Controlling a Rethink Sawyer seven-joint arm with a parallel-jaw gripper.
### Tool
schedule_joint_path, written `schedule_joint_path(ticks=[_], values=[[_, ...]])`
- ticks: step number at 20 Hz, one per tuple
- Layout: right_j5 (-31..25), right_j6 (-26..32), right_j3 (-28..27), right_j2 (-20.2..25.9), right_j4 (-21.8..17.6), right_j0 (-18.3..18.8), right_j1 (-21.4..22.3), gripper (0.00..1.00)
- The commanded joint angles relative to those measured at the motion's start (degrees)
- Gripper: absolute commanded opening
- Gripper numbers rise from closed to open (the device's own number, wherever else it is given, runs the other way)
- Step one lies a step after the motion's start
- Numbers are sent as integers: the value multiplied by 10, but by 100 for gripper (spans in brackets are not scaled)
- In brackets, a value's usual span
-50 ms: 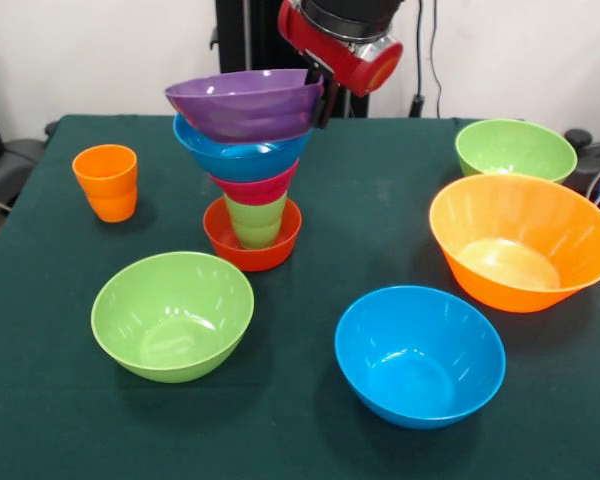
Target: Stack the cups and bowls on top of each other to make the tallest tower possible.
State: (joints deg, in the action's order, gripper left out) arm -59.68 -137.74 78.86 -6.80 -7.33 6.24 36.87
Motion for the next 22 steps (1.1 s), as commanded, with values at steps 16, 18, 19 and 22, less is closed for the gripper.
schedule_joint_path(ticks=[16,18,19,22], values=[[-120,133,-5,84,-59,10,-20,0],[-131,133,-17,81,-68,8,-23,0],[-137,130,-23,77,-74,5,-25,0],[-164,115,-40,66,-90,-5,-30,0]])
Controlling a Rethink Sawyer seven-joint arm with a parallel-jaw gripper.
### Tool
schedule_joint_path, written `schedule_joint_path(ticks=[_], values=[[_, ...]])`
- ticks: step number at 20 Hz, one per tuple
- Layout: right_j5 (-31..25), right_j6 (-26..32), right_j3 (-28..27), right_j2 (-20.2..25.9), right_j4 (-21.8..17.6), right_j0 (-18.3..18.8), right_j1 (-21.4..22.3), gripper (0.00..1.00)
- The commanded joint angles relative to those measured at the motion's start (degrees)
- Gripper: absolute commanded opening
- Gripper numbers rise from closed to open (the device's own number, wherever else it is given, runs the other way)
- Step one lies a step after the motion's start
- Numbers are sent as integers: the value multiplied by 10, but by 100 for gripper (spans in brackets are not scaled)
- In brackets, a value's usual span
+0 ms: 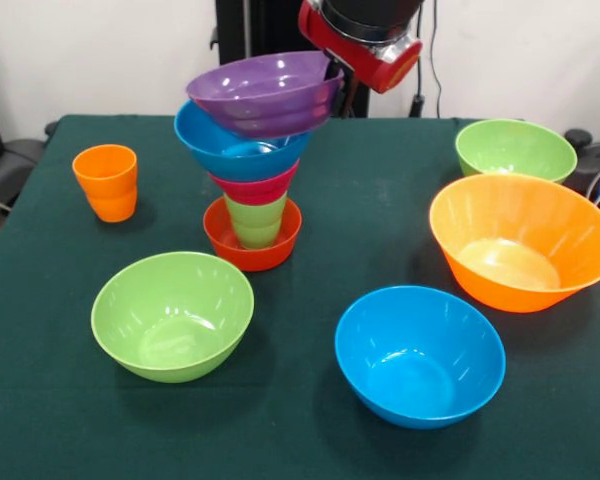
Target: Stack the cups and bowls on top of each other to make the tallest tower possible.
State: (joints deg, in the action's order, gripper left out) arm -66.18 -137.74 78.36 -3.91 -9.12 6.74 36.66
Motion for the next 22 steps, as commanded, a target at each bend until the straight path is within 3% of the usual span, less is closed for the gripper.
schedule_joint_path(ticks=[1,16,22], values=[[-110,111,-39,35,-76,-12,-29,0],[-164,79,-72,41,-111,-17,-38,0],[-126,53,-78,40,-110,-19,-46,0]])
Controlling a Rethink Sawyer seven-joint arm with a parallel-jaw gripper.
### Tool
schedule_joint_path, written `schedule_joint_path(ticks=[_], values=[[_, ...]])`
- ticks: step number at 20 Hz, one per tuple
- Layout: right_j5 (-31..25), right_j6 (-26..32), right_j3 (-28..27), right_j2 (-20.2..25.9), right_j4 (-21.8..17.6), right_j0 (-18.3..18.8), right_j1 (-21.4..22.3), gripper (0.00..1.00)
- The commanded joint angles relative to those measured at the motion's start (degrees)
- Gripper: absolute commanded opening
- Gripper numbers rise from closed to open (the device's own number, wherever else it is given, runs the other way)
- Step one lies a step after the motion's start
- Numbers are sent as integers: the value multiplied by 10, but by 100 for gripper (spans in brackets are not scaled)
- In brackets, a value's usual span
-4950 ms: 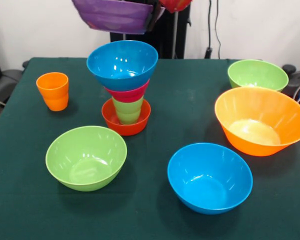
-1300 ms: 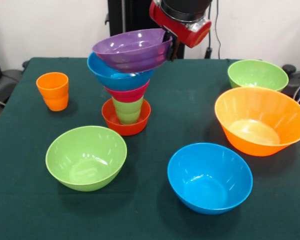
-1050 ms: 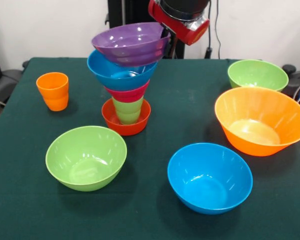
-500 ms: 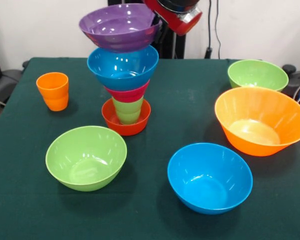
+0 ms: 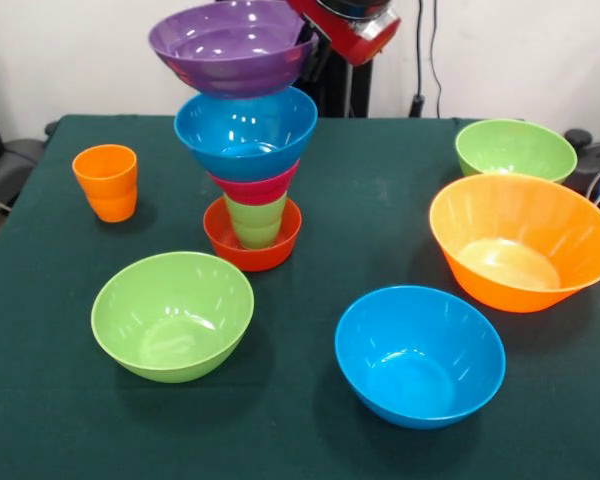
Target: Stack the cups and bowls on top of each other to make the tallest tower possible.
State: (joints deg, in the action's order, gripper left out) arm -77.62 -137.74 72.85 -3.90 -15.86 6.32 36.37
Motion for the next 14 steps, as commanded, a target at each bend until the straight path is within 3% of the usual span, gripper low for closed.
schedule_joint_path(ticks=[1,14], values=[[-9,47,-25,38,-44,-16,-45,0],[17,9,-48,20,-45,-33,-62,0]])
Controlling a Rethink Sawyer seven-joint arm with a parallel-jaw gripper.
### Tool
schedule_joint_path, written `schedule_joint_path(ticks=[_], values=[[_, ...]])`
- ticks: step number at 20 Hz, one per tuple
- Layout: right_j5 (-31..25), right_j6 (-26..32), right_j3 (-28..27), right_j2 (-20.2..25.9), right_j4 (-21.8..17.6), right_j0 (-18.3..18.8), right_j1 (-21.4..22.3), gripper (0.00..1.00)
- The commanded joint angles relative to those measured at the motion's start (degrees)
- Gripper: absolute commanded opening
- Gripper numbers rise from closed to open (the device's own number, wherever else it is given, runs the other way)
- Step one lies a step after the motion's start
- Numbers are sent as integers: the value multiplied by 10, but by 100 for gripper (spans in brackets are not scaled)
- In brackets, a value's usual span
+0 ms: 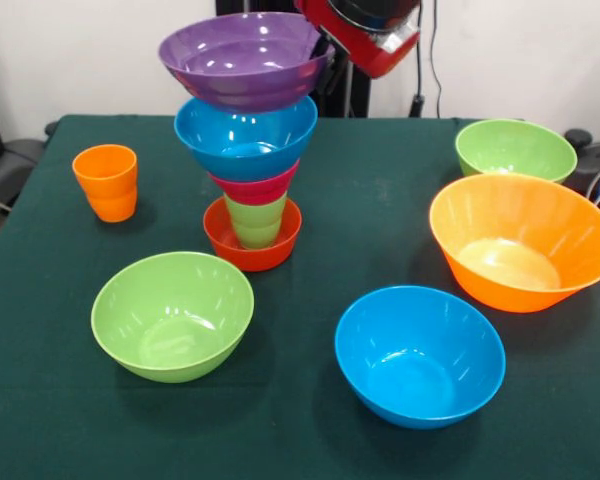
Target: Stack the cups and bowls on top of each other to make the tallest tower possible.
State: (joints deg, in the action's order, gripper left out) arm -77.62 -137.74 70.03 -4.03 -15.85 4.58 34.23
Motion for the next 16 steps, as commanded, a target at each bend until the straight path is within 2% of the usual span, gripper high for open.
schedule_joint_path(ticks=[1,16], values=[[19,8,-24,20,-46,-16,-43,0],[39,15,-40,-5,-51,-26,-57,0]])
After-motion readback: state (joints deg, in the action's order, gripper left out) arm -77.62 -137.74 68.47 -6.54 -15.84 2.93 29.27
